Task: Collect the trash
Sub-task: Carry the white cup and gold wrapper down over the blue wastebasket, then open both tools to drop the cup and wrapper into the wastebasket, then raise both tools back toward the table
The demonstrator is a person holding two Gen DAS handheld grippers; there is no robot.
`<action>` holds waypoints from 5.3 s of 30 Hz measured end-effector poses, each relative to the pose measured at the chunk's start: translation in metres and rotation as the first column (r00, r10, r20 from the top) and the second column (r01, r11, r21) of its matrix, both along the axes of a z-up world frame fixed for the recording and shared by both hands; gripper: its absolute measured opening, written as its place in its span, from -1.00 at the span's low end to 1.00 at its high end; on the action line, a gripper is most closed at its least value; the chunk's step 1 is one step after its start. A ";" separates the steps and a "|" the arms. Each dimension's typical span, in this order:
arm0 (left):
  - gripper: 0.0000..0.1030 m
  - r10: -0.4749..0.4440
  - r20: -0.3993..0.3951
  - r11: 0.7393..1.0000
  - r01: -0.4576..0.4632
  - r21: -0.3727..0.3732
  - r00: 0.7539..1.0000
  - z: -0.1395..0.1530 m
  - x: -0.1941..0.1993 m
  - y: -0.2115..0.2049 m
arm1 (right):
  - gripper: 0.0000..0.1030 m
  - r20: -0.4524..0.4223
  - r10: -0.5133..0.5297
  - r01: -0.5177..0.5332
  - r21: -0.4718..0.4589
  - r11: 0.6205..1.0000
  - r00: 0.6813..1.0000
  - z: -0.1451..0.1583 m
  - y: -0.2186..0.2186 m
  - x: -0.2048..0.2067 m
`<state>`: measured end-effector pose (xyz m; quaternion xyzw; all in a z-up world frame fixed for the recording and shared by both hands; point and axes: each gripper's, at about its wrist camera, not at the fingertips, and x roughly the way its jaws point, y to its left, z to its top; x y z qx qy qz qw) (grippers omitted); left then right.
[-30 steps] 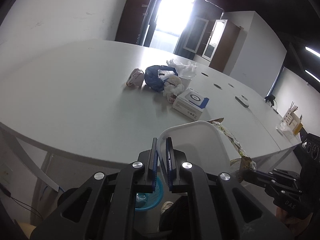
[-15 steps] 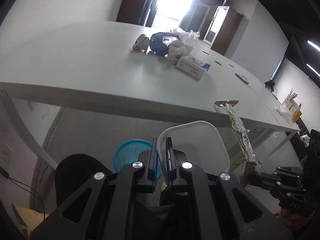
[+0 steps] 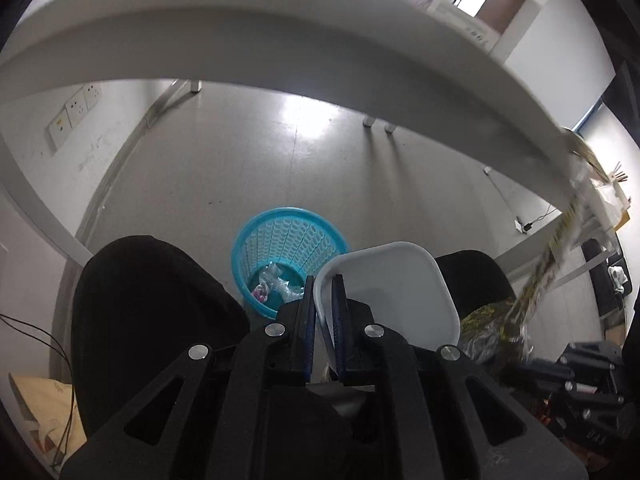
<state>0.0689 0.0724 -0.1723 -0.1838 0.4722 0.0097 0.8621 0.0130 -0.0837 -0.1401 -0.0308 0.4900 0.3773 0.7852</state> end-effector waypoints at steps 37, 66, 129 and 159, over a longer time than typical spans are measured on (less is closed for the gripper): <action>-0.87 0.160 -0.300 0.985 -0.170 -0.008 0.940 -0.153 0.124 0.043 | -0.97 -0.349 -0.139 0.056 -0.238 0.970 0.927 -0.187 0.069 0.148; -0.87 0.245 -0.479 0.950 -0.306 -0.053 0.843 -0.250 0.207 0.076 | -0.96 -0.539 -0.277 0.115 -0.315 0.942 0.796 -0.327 0.091 0.259; 0.25 0.183 -0.146 0.980 -0.168 0.111 0.972 -0.100 0.077 0.022 | 0.54 -0.067 -0.256 0.216 -0.357 0.909 0.964 -0.143 0.032 0.147; 0.89 0.034 0.377 0.979 -0.107 0.173 0.926 0.131 -0.022 0.027 | 0.84 0.285 -0.231 0.228 0.044 0.973 0.930 0.107 -0.025 0.027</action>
